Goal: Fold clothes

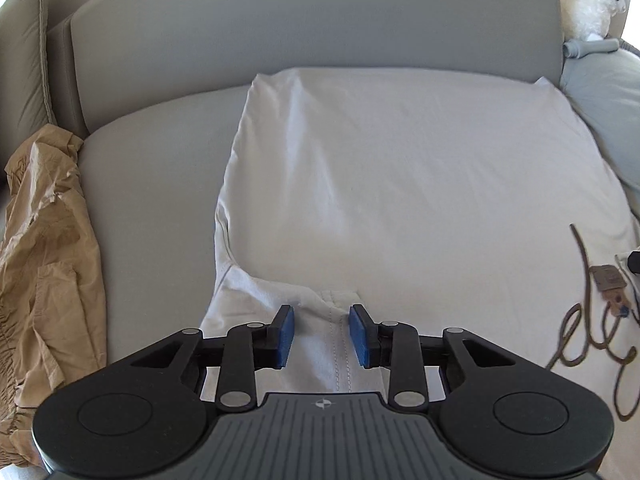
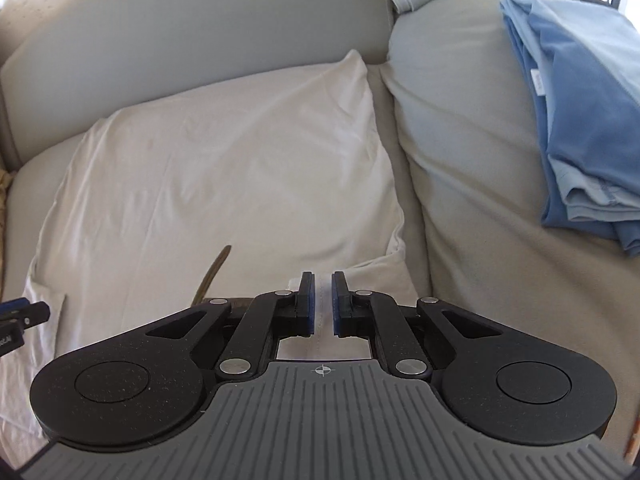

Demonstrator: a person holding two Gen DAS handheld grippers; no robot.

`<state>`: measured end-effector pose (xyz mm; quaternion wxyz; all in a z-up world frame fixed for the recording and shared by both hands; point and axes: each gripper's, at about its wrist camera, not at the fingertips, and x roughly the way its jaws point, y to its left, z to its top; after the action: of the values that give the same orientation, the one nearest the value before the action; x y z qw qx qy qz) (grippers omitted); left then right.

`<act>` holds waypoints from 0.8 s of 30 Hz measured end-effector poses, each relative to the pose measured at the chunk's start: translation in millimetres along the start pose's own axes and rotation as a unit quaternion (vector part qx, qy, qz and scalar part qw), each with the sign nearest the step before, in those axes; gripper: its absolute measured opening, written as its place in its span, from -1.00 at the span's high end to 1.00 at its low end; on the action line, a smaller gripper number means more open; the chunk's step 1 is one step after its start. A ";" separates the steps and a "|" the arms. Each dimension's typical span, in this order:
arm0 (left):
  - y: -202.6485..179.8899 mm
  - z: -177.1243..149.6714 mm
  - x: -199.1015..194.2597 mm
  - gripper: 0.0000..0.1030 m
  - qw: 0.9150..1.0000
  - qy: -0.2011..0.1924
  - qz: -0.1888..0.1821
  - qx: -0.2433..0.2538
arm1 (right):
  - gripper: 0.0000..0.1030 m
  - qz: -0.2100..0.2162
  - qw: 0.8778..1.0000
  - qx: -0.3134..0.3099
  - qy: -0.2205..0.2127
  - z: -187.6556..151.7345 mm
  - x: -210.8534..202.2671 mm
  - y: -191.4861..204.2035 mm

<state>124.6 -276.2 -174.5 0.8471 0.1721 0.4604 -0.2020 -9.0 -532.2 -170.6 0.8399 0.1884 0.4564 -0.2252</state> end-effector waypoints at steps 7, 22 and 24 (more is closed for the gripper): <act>5.0 8.1 -9.4 0.32 1.000 0.021 -0.017 0.013 | 0.73 -0.003 1.000 -0.023 0.019 -1.4 8.7 5.9; 54.9 87.4 -46.1 0.00 0.999 -0.035 -0.037 -0.013 | 0.17 0.033 0.988 -0.150 -0.018 78.0 -73.8 55.4; 60.9 98.9 -32.1 0.03 0.998 -0.045 -0.045 -0.028 | 0.15 0.037 0.989 -0.142 -0.029 85.7 -66.0 50.0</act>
<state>209.5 -265.2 -89.7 0.8612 0.1185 0.4349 -0.2347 45.1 -522.0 -65.0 0.8789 0.0772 0.4518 -0.1323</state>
